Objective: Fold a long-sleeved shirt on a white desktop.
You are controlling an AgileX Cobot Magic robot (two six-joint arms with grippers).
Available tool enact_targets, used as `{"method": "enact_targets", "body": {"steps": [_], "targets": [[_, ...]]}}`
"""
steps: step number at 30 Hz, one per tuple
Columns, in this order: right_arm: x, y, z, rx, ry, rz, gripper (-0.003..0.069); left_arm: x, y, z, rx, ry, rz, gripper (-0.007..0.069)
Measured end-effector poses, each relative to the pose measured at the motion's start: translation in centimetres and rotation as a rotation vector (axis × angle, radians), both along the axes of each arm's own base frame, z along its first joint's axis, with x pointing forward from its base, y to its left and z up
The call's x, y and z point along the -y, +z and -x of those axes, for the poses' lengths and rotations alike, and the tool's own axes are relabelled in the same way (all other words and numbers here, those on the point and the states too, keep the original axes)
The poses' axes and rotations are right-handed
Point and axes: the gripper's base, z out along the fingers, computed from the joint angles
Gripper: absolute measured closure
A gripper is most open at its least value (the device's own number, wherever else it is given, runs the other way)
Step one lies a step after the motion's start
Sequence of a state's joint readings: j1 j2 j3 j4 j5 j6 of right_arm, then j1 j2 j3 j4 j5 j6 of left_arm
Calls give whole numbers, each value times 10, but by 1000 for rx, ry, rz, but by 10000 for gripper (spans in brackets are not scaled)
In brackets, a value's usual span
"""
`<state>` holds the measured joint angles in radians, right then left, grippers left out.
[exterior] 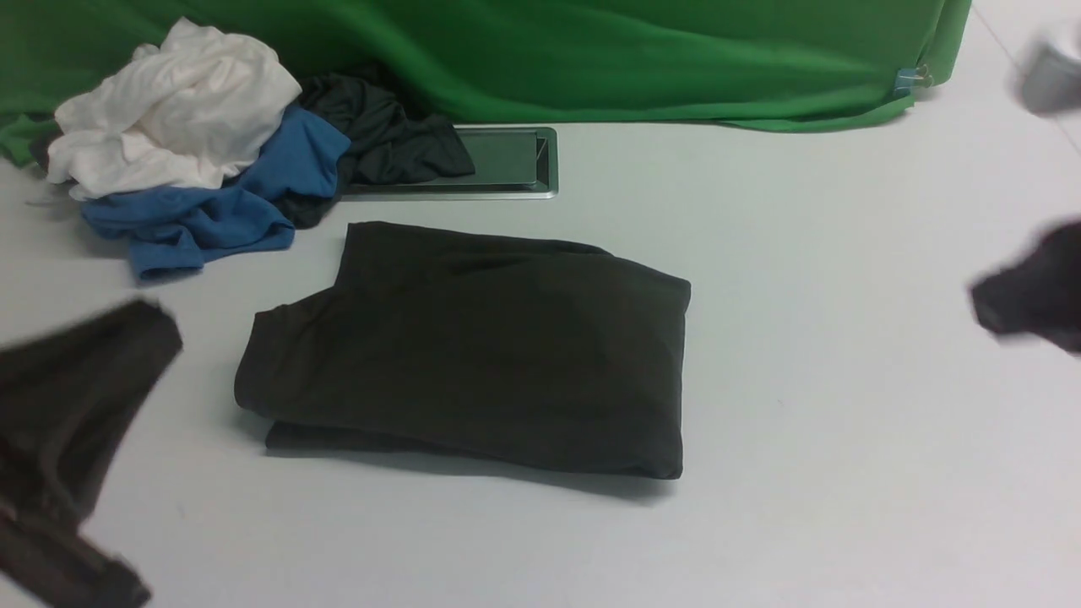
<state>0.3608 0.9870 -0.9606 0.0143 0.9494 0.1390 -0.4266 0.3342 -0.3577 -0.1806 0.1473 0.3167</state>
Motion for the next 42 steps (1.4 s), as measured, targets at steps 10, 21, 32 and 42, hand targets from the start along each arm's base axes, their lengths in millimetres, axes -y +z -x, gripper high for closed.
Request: {"method": "enact_targets", "body": {"steps": [10,21,32,42], "targets": [[31,-25,78,225,-20,-90,578,-1,-57,4,-124,-3,-56,605],[38,-34,97,280,-21,-111,490,-2,-93,5,-225,-4,-102,605],[43,-44,95,510,-4,-58,576,-3,-104,6,-242,-3,-136,605],[60,-147,110,686,-161,26,631,-3,-104,6,-231,-4,-157,605]]}}
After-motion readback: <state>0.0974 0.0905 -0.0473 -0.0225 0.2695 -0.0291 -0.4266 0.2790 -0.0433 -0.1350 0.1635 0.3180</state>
